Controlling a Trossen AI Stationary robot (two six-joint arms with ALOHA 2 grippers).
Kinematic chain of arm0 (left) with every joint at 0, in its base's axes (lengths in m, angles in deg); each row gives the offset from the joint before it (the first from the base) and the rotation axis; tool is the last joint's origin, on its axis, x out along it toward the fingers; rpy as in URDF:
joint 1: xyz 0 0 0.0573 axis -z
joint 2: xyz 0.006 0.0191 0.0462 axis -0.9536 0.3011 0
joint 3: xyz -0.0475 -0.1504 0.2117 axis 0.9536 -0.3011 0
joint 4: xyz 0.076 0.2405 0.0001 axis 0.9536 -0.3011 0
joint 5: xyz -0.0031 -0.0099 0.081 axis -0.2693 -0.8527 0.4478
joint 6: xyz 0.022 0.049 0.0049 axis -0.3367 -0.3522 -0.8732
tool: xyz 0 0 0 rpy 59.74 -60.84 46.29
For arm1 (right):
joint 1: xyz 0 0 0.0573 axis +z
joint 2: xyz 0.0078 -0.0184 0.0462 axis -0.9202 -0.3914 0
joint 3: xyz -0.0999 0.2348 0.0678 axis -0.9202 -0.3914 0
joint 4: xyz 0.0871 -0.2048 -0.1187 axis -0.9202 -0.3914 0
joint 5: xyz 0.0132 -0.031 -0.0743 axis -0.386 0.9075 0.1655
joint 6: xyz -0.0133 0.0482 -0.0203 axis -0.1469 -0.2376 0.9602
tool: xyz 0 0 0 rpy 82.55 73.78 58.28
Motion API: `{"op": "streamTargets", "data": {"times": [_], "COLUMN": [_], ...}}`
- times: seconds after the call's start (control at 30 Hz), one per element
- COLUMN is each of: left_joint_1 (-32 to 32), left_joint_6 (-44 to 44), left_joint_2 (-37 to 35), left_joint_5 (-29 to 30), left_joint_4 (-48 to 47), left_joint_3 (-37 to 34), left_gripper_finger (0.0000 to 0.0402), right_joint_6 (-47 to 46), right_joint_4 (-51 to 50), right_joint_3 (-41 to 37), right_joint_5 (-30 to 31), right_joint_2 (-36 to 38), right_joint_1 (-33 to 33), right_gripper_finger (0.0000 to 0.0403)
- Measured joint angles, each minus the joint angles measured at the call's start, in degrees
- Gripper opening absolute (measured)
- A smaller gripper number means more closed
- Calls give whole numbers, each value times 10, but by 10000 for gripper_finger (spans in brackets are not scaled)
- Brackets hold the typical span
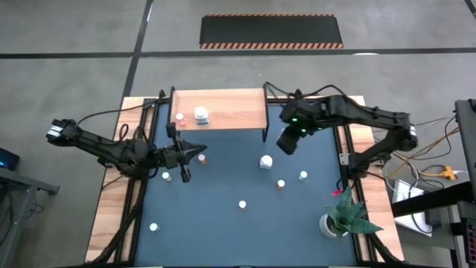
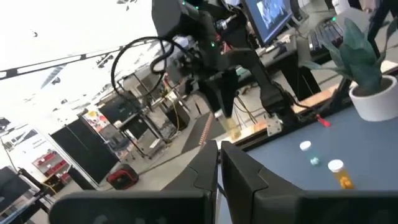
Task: Pick and place medicine bottles onto shelf by color
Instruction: Put the yellow pill bottle on the shelf
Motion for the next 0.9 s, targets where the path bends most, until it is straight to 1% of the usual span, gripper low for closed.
{"op": "streamTargets", "data": {"times": [0.17, 0.37, 0.53, 0.67, 0.9], "left_joint_1": [0, 0, 0, 0, 0], "left_joint_6": [0, -3, -3, -3, -3], "left_joint_2": [4, 7, 7, 7, 8], "left_joint_5": [0, 0, 0, 0, 0], "left_joint_4": [-14, -19, -18, -19, -18], "left_joint_3": [0, -1, -1, -1, -1], "left_gripper_finger": [3, 3, 3, 3, 3], "right_joint_6": [62, 107, 141, 155, 183], "right_joint_4": [-2, -29, -50, -65, -67], "right_joint_3": [85, 207, 287, 318, 320], "right_joint_5": [-1, -14, -14, -9, -8], "right_joint_2": [-90, -195, -260, -290, -317], "right_joint_1": [-6, -10, -16, -27, -69], "right_gripper_finger": [111, 111, 111, 110, 110]}}
